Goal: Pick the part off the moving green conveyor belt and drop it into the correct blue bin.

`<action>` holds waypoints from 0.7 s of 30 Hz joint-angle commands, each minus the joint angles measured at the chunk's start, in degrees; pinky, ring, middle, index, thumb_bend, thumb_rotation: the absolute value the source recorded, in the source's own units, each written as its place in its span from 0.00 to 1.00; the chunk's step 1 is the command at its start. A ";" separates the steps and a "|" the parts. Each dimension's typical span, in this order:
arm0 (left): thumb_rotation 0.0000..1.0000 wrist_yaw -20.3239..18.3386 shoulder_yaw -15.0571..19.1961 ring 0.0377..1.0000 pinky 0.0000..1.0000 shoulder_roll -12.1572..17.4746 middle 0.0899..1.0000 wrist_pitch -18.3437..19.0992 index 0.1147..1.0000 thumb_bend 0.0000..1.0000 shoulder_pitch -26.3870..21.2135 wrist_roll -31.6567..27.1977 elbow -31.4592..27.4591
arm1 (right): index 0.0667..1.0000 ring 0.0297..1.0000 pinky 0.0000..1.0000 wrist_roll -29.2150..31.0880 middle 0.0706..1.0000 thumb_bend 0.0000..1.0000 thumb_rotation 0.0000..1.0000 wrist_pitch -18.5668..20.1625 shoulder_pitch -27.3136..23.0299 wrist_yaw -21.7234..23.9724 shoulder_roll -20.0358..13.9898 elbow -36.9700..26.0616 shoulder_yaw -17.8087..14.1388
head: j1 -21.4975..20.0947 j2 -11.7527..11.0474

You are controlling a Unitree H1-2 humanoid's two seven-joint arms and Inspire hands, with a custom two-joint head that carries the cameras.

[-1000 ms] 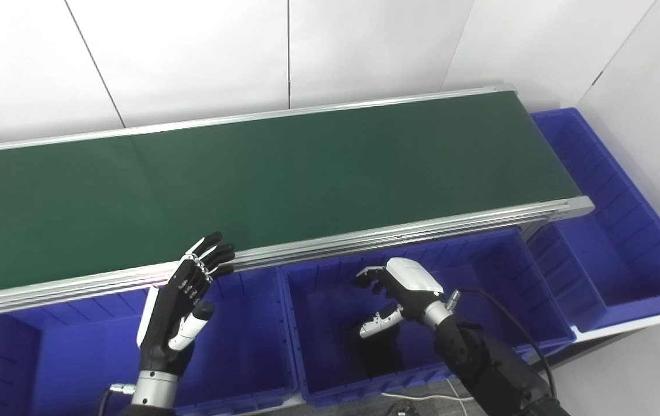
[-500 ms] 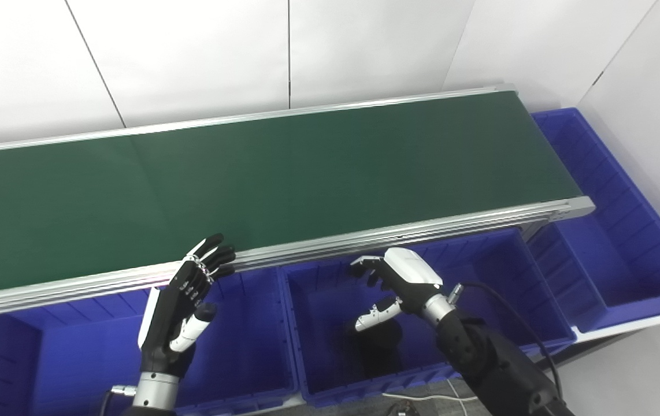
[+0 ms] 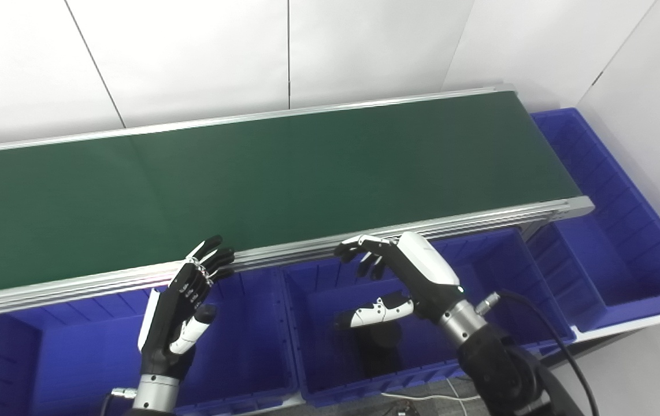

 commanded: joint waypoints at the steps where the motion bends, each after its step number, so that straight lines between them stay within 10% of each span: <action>1: 0.72 -0.56 -0.02 0.81 0.78 0.11 0.78 -2.09 0.83 0.88 -0.92 -0.45 -0.82 | 0.68 0.53 0.46 2.76 0.63 0.92 0.62 -0.59 0.47 -0.02 0.99 -4.24 -0.65 | 1.28 -0.09; 9: 0.68 -0.80 -0.22 0.81 0.79 0.42 0.78 -2.09 0.82 0.89 -0.28 -0.52 -0.73 | 0.69 0.56 0.47 11.94 0.66 0.92 0.62 -6.46 0.99 -1.97 6.95 -4.57 0.09 | 6.83 -1.21; 21: 0.66 -1.23 -0.52 0.81 0.80 1.03 0.78 -2.09 0.80 0.89 1.40 0.28 -0.91 | 0.84 0.94 0.93 21.25 0.91 0.96 0.88 -27.47 1.42 -7.98 15.47 19.16 -0.61 | 14.27 -4.07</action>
